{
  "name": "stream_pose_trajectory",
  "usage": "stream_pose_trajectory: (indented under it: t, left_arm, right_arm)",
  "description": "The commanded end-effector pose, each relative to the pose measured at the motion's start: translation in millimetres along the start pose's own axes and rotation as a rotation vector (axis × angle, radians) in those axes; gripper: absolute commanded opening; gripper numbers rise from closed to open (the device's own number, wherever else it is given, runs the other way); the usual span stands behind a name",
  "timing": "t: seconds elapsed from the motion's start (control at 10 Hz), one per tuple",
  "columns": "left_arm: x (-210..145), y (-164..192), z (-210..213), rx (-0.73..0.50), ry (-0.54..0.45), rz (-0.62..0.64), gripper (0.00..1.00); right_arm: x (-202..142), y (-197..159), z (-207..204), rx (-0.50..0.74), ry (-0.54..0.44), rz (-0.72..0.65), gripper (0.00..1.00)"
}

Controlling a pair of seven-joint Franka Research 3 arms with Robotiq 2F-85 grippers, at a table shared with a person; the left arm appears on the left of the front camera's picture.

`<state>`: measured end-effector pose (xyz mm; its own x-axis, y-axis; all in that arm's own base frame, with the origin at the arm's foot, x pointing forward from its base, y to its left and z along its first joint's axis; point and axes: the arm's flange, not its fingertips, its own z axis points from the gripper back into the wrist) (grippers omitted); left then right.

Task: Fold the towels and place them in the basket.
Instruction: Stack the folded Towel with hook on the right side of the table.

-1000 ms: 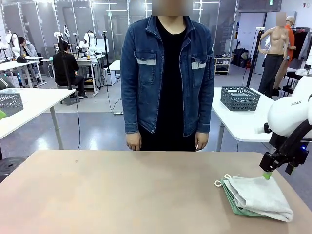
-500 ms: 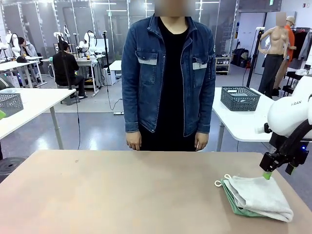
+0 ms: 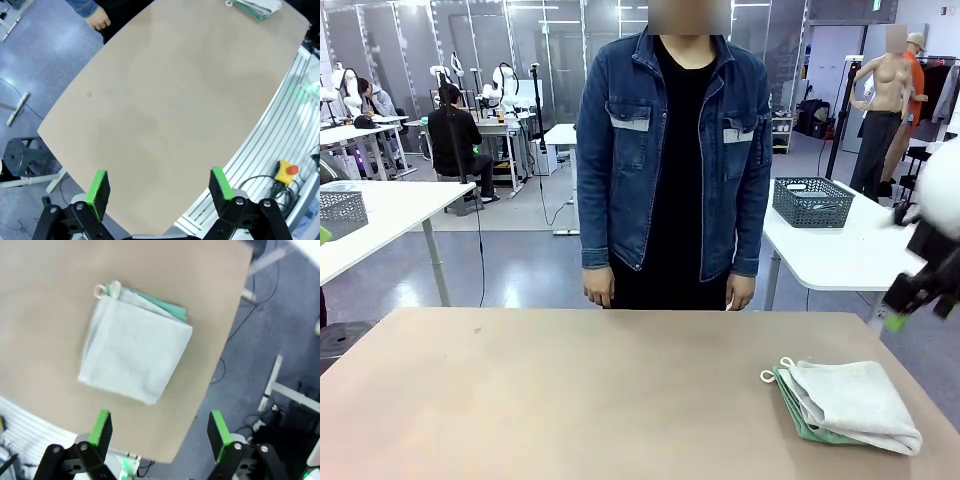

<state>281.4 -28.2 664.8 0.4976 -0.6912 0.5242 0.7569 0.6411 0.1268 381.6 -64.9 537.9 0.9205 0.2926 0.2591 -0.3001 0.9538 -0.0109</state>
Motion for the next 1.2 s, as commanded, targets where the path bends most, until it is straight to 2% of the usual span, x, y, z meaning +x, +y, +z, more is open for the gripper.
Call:
stream_pose_trajectory:
  t: [0.0,0.1,0.3,0.5,0.7,1.0,1.1]
  left_arm:
    - [1.4,0.5,-0.9,0.005,-0.002,0.005,1.00]
    - [1.4,0.5,-0.9,0.005,-0.002,0.005,1.00]
    - [1.4,0.5,-0.9,0.005,-0.002,0.005,1.00]
    - [1.4,0.5,-0.9,0.005,-0.002,0.005,1.00]
    - [1.4,0.5,-0.9,0.005,-0.002,0.005,1.00]
    - [1.4,0.5,-0.9,0.005,-0.002,0.005,1.00]
    - [1.4,0.5,-0.9,0.005,-0.002,0.005,1.00]
  right_arm:
    - [-13.2,-3.2,75.7,0.076,-0.037,0.094,0.96]
    - [-27.2,0.6,109.1,0.074,-0.038,0.152,0.96]
    - [-49.1,13.8,158.4,0.114,-0.101,0.226,0.96]
    - [-70.9,27.9,187.5,0.139,-0.145,0.301,0.96]
    - [-93.0,38.3,197.4,0.220,-0.157,0.337,0.96]
    - [-96.0,33.7,191.3,0.242,-0.139,0.274,0.96]
    - [-96.8,40.6,202.5,0.198,-0.156,0.309,0.96]
